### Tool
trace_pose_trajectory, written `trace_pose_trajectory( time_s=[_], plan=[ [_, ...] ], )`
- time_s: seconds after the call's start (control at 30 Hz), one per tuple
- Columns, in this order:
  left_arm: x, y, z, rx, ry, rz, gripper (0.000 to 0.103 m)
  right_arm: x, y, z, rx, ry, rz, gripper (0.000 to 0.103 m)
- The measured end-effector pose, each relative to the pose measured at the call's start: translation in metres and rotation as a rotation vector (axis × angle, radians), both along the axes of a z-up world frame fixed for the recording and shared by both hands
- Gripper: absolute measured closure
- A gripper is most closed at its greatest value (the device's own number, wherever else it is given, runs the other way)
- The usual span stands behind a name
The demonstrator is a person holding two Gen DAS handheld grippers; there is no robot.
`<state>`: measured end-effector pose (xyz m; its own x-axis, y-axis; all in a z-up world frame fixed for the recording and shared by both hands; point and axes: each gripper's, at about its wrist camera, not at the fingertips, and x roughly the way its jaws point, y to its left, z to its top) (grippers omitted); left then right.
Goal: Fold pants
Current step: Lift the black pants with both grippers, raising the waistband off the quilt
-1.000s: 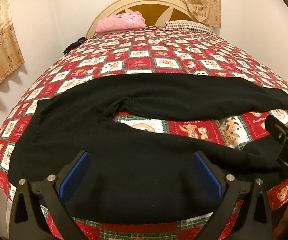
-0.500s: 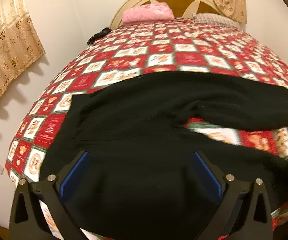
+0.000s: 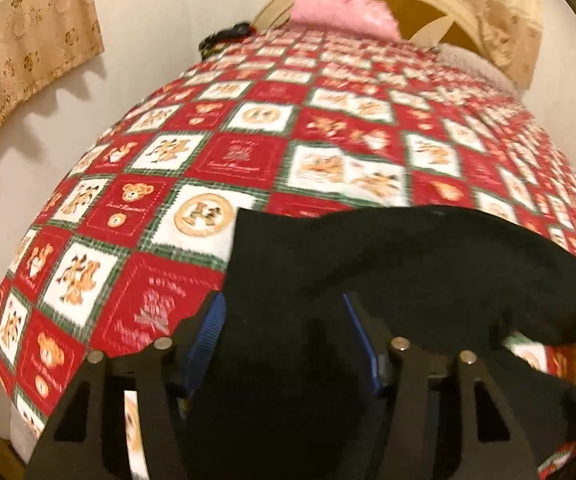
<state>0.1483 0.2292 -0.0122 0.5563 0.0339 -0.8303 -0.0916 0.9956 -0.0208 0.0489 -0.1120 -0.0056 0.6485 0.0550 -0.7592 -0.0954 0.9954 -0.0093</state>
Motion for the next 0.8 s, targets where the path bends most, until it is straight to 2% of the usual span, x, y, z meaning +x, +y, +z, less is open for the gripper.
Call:
trace_pose_trajectory(
  time_s=[0.1, 0.23, 0.33, 0.47, 0.57, 0.63, 0.73, 0.77, 0.8],
  plan=[
    [0.024, 0.008, -0.009, 0.005, 0.037, 0.037, 0.041, 0.022, 0.007, -0.005, 0.033, 0.042, 0.048, 0.020],
    [0.043, 0.031, -0.013, -0.072, 0.059, 0.067, 0.041, 0.045, 0.020, -0.009, 0.016, 0.067, 0.105, 0.020],
    [0.053, 0.039, -0.014, -0.072, 0.072, 0.081, 0.041, 0.062, 0.026, -0.016, 0.008, 0.097, 0.126, 0.020],
    [0.065, 0.030, -0.035, -0.090, 0.146, 0.021, 0.041, 0.077, 0.033, -0.032, 0.002, 0.139, 0.167, 0.020],
    [0.065, 0.021, -0.039, -0.054, 0.121, -0.009, 0.041, 0.078, 0.039, -0.048, -0.011, 0.211, 0.204, 0.021],
    [0.068, 0.020, -0.040, -0.058, 0.119, -0.019, 0.041, 0.077, 0.045, -0.062, -0.061, 0.256, 0.227, 0.029],
    [0.075, 0.024, -0.041, -0.076, 0.107, -0.021, 0.041, 0.080, 0.039, -0.062, -0.022, 0.240, 0.226, 0.034],
    [0.076, 0.025, -0.041, -0.081, 0.094, -0.020, 0.041, 0.082, 0.037, -0.061, -0.010, 0.235, 0.222, 0.041],
    [0.076, 0.027, -0.041, -0.087, 0.083, -0.016, 0.041, 0.084, 0.035, -0.060, -0.005, 0.220, 0.223, 0.056]
  ],
)
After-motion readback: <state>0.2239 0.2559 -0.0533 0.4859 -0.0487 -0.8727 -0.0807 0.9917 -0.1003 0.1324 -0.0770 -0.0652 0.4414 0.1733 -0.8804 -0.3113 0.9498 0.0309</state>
